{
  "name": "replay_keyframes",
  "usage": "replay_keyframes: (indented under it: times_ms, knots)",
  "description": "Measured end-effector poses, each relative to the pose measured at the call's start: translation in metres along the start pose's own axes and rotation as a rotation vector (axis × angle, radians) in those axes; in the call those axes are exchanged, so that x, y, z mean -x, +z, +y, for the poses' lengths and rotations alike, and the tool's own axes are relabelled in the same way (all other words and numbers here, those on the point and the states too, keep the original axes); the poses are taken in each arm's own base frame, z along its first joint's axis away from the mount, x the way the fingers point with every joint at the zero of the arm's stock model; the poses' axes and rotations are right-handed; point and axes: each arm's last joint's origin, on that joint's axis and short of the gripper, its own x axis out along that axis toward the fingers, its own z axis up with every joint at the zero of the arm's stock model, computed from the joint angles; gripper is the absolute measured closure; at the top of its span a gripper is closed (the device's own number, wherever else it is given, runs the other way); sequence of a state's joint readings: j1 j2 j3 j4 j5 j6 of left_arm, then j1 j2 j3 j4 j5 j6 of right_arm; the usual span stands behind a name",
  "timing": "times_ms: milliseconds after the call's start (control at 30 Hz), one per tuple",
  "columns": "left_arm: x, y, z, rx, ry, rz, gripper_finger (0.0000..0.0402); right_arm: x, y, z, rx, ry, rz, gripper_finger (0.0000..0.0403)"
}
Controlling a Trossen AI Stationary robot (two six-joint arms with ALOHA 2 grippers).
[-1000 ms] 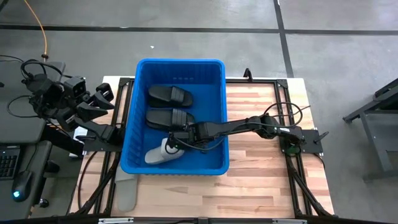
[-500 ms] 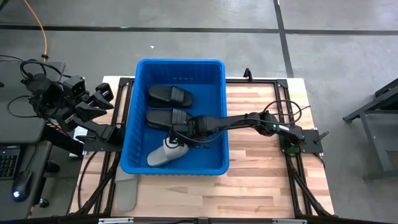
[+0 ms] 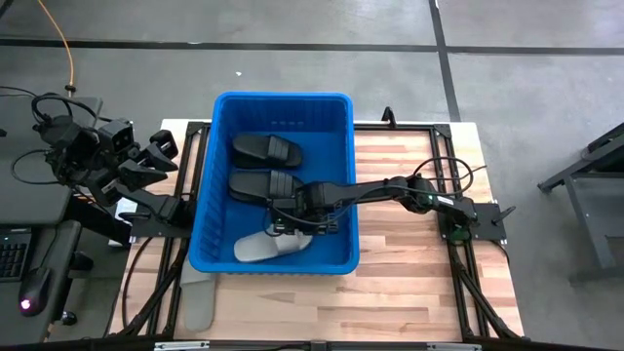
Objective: Pick and place slides into bin
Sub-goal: Put the right white slide into the blue container, then put the white slide into the blue container
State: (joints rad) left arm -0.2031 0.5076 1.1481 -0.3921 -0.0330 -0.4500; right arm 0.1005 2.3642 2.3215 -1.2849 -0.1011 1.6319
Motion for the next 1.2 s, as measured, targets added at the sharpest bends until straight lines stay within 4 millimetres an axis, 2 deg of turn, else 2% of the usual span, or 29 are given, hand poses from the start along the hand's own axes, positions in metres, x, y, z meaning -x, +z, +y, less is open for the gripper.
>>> replay_keyframes:
  times_ms: [300, 500, 733, 900, 1000, 1200]
  knots:
    - [0.000, 0.000, 0.000, 0.000, 0.000, 0.000, 0.0284, 0.002, 0.008, -0.003, 0.107, -0.031, -0.016, 0.0181]
    - [0.000, -0.001, 0.000, 0.031, -0.005, 0.010, 0.0284, 0.010, 0.007, -0.003, 0.203, -0.014, -0.024, 0.0181]
    - [-0.006, -0.002, -0.004, 0.107, -0.128, 0.068, 0.0284, 0.030, 0.001, -0.001, 0.277, 0.054, -0.029, 0.0180]
    - [-0.017, 0.005, -0.012, 0.159, -0.307, 0.046, 0.0284, 0.054, -0.010, -0.004, 0.407, 0.110, -0.045, 0.0181]
    - [-0.023, 0.004, -0.010, 0.173, -0.245, 0.025, 0.0284, 0.071, -0.020, -0.007, 0.531, 0.160, -0.059, 0.0181]
    - [-0.040, -0.014, 0.002, 0.155, -0.033, 0.135, 0.0284, 0.118, -0.048, -0.012, 0.768, 0.338, -0.195, 0.0181]
